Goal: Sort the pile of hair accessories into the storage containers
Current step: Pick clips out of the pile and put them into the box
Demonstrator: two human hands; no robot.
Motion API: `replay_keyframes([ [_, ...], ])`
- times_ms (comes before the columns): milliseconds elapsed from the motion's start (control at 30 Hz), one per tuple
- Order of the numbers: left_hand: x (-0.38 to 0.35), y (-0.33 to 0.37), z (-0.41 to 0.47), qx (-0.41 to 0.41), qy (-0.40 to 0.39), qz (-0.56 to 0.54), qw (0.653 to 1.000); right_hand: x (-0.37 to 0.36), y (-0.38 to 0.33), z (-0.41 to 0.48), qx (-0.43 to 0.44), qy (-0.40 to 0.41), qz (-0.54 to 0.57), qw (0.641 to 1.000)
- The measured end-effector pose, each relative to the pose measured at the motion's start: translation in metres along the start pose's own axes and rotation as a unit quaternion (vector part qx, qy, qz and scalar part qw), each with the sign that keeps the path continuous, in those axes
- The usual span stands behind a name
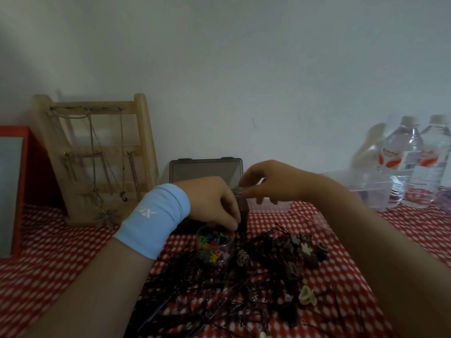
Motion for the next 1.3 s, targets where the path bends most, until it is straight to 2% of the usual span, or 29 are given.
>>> replay_keyframes([
  [67, -0.015, 0.012, 0.001, -0.012, -0.044, 0.021, 0.999, -0.004, 0.008, -0.004, -0.02, -0.054, -0.094, 0.994],
  [200, -0.051, 0.026, 0.009, -0.01, -0.137, 0.103, 0.985, -0.028, 0.022, -0.011, -0.076, -0.161, -0.228, 0.957],
  [267, -0.059, 0.026, 0.011, -0.011, -0.141, 0.126, 0.982, -0.039, 0.026, -0.01, -0.101, -0.175, -0.272, 0.941],
  [367, -0.053, 0.027, 0.01, -0.018, -0.1, 0.113, 0.988, -0.047, 0.028, -0.007, -0.105, -0.159, -0.285, 0.939],
  [533, -0.007, 0.021, 0.004, -0.017, 0.04, 0.041, 0.998, -0.039, 0.03, -0.005, -0.103, -0.162, -0.263, 0.946],
  [667, 0.02, -0.01, 0.005, 0.025, 0.119, 0.022, 0.992, -0.046, 0.032, -0.006, -0.109, -0.175, -0.267, 0.941],
  [800, 0.013, -0.037, 0.01, 0.087, 0.106, 0.095, 0.986, -0.034, 0.032, -0.006, -0.092, -0.162, -0.233, 0.954],
  [933, 0.013, -0.022, 0.015, 0.01, 0.198, 0.009, 0.98, -0.016, 0.029, -0.01, -0.073, -0.164, -0.158, 0.971],
  [1033, 0.0, -0.009, 0.02, -0.038, 0.157, -0.076, 0.984, -0.003, 0.028, -0.01, -0.07, -0.144, -0.084, 0.983],
  [1100, -0.009, -0.004, 0.022, -0.053, 0.131, -0.096, 0.985, 0.001, 0.028, -0.01, -0.078, -0.144, -0.04, 0.986],
  [1300, -0.007, 0.001, 0.023, -0.066, 0.185, -0.111, 0.974, -0.003, 0.021, -0.012, -0.067, -0.157, 0.049, 0.984],
])
Point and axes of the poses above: each hand's wrist, its own z-axis towards the middle knuckle, its own x-axis out of the back of the hand, y = z × x, the point moved 7 cm from there along z, towards the middle knuckle, and after that the axes turned 12 degrees about -x, right-handed, at the moved point
